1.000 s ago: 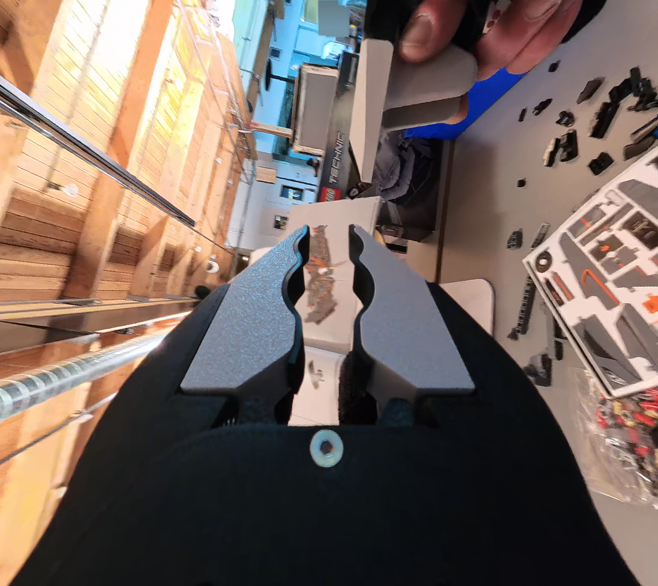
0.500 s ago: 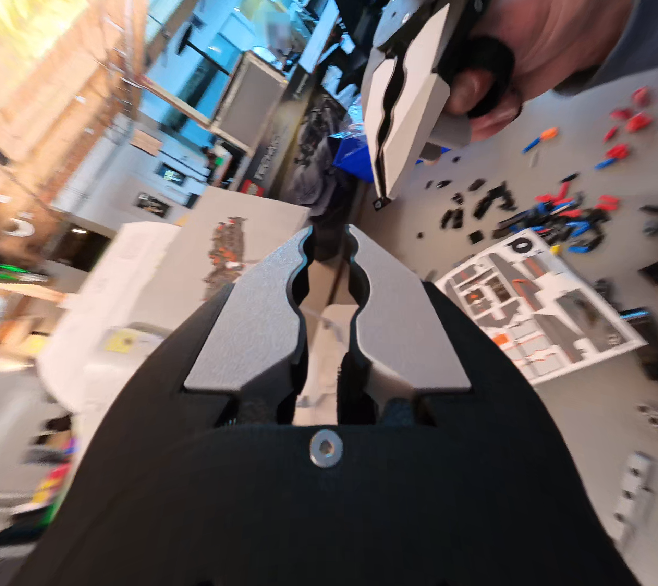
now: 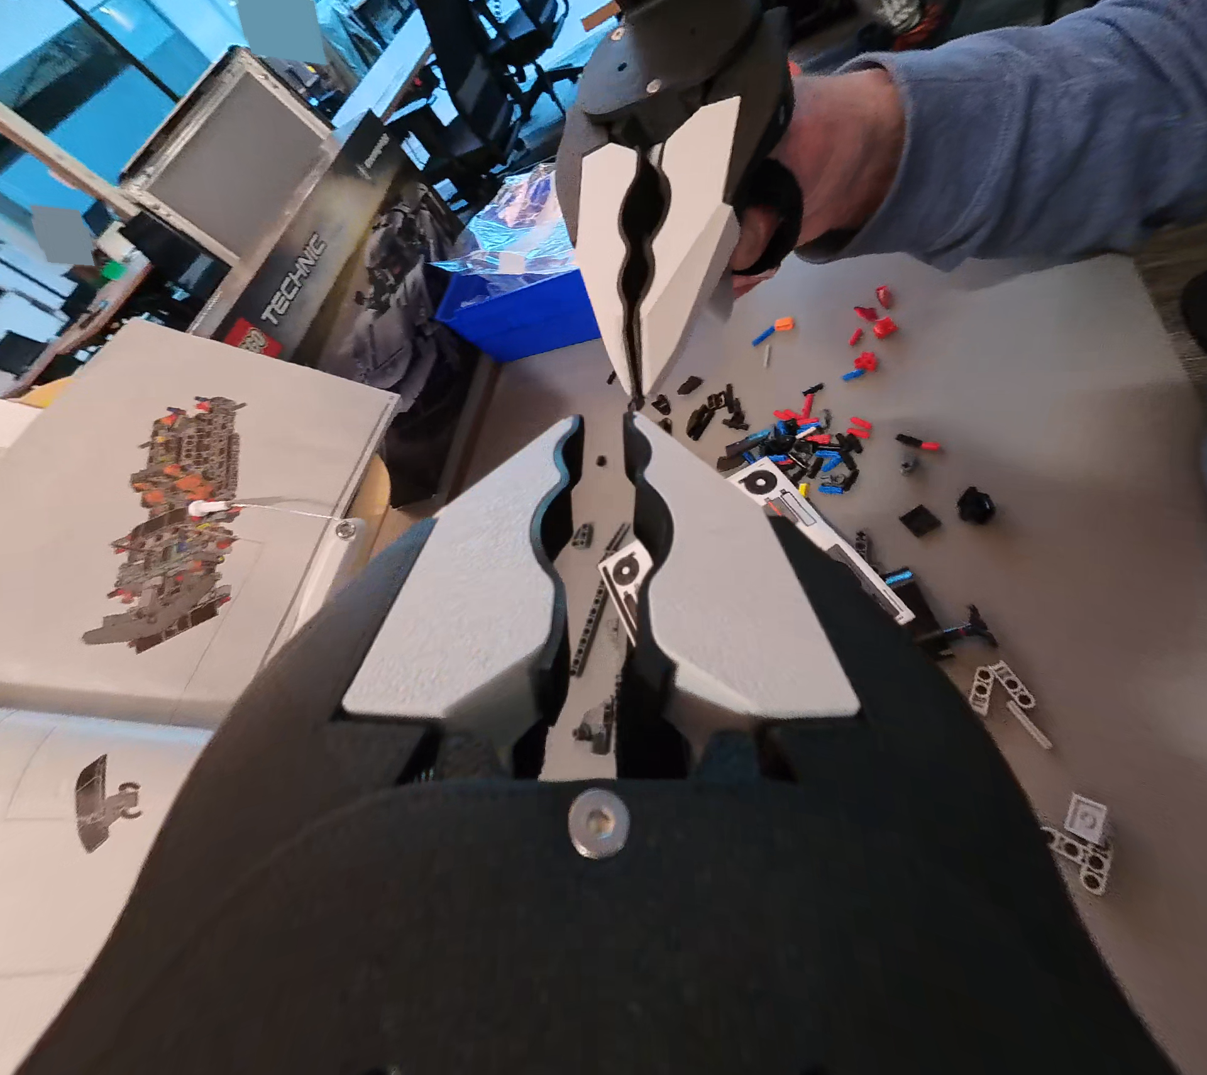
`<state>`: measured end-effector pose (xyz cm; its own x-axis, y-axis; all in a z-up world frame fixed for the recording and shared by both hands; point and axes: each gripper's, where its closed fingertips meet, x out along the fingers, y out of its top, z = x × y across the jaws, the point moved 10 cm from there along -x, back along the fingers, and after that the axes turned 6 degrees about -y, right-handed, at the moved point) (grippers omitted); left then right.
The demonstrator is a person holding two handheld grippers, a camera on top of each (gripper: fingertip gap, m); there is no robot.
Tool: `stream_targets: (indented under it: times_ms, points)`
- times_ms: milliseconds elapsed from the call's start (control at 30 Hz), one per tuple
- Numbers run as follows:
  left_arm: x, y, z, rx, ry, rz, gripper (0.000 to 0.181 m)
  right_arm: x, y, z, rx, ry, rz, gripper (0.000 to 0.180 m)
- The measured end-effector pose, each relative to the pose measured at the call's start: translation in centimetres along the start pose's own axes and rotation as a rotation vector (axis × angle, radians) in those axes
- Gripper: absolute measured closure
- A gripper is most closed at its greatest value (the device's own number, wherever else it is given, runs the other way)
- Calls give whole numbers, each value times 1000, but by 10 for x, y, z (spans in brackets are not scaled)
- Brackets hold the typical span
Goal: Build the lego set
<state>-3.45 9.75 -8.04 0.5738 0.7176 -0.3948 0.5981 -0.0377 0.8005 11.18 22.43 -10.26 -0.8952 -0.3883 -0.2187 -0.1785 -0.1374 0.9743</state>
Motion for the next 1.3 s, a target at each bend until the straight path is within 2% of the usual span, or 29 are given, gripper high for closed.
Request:
stream_targets:
  times_ms: [433, 800, 1300]
  points:
    - [5, -3, 4, 3, -42, -39, 170, 1, -6, -3, -9, 4, -33, 180]
    - [9, -13, 12, -22, -30, -50, 169, -21, -18, -4, 12, -33, -55, 180]
    - [12, -8, 24, -3, -16, -80, 170, -27, -24, -15, 11, -39, -84, 180]
